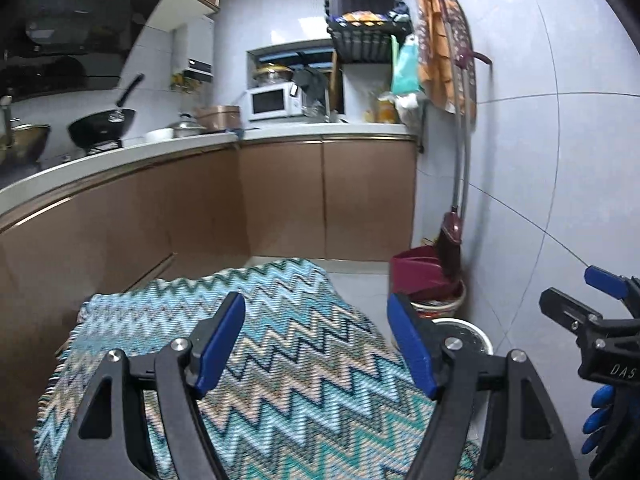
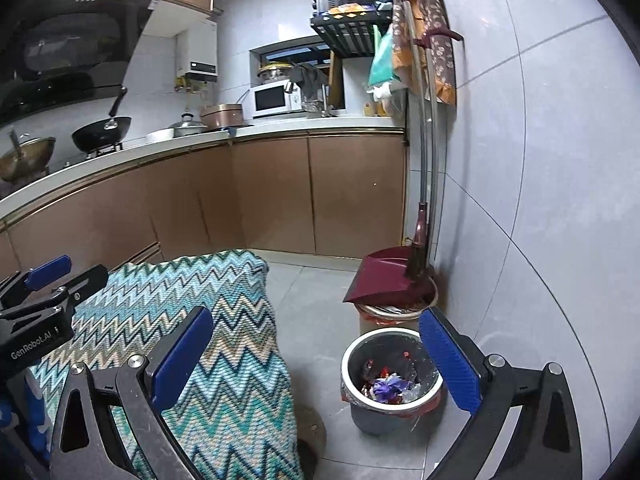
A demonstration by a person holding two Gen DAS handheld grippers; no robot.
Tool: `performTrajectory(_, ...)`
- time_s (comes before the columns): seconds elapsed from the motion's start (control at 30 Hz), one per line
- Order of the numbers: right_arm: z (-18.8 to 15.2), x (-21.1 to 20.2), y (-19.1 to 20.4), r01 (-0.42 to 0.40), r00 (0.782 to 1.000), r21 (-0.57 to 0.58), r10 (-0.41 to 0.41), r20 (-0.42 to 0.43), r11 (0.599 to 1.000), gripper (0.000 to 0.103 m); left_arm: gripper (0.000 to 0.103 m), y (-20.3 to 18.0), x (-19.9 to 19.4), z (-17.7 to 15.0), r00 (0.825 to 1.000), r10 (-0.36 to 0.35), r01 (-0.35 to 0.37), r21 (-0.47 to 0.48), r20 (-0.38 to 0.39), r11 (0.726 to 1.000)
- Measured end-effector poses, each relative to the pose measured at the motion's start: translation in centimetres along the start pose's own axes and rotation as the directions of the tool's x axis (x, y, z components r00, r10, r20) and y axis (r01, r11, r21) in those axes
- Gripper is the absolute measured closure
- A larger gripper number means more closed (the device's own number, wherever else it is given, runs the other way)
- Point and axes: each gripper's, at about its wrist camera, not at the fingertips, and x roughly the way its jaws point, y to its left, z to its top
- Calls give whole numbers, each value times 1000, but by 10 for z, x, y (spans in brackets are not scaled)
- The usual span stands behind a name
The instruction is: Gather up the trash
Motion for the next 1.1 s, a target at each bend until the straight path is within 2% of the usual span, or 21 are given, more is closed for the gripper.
performTrajectory(0.17,-1,-10,18,20,1000,-44,-20,2,999,0,29,20,-24,-2,996,78,-78,-25,35,997)
performTrajectory(0.27,0,-16,27,29,999,-59,-28,16,998,0,19,31,-36,-3,991,120,-118,-40,59,992)
performTrajectory(0.5,1,-23,44,16,999,-74,-13,40,997,0,18,54,-53,-10,981,179,-173,-71,80,982)
performTrajectory(0.8,2,-27,54,6,998,-88,-1,56,996,0,18,72,-61,-12,974,207,-197,-109,90,974)
performTrajectory(1.1,1,-29,52,20,998,-87,-14,65,996,0,18,76,-61,-11,979,183,-173,-119,84,978)
